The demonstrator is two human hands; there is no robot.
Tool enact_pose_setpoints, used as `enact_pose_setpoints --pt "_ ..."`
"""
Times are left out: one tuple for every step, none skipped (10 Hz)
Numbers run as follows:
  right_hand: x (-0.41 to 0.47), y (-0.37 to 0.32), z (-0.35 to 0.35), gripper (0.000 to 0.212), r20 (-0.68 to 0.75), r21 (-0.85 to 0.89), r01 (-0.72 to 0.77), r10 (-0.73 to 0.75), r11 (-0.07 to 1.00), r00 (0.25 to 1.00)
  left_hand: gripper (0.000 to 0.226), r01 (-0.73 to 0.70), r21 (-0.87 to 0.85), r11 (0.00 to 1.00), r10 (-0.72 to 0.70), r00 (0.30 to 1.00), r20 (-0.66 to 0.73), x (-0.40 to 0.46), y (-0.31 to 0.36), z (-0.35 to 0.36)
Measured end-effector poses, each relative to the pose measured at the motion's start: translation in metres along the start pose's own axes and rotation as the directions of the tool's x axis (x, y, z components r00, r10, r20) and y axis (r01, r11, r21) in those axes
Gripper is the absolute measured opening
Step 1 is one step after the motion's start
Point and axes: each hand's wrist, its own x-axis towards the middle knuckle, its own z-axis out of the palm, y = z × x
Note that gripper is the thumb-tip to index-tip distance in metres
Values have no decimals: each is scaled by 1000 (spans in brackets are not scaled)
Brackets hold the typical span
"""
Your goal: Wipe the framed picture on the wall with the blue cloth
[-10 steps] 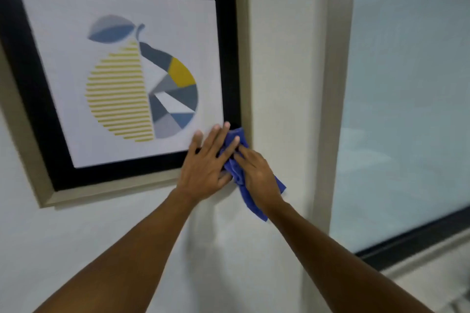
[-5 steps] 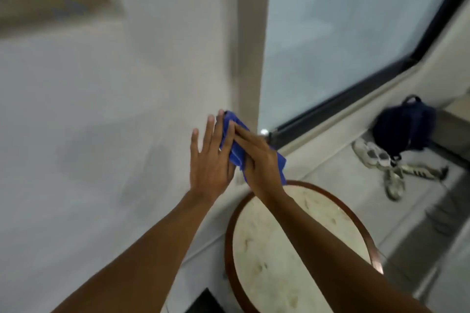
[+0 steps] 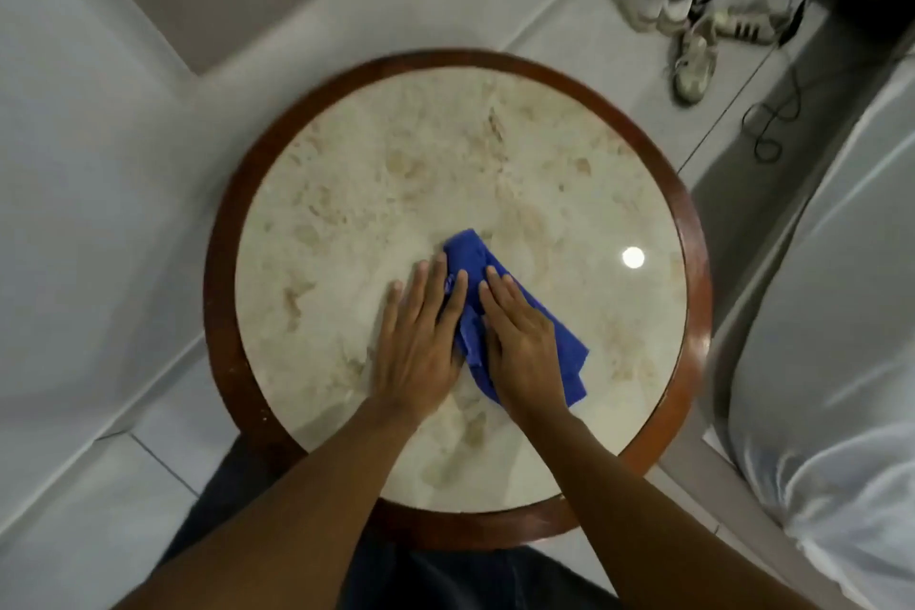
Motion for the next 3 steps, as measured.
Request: enact_pose_setpoints --pt "-3 8 11 47 1 -124 14 -14 992 1000 68 -2 27 1000 0 998 66 0 -9 6" --pt "12 -9 -20 54 255 -225 28 31 974 967 70 -36 82 996 19 981 196 12 -13 -29" --pt "25 -29 -59 54 516 -305 103 73 947 853 76 -83 57 995 59 937 345 17 -12 -70"
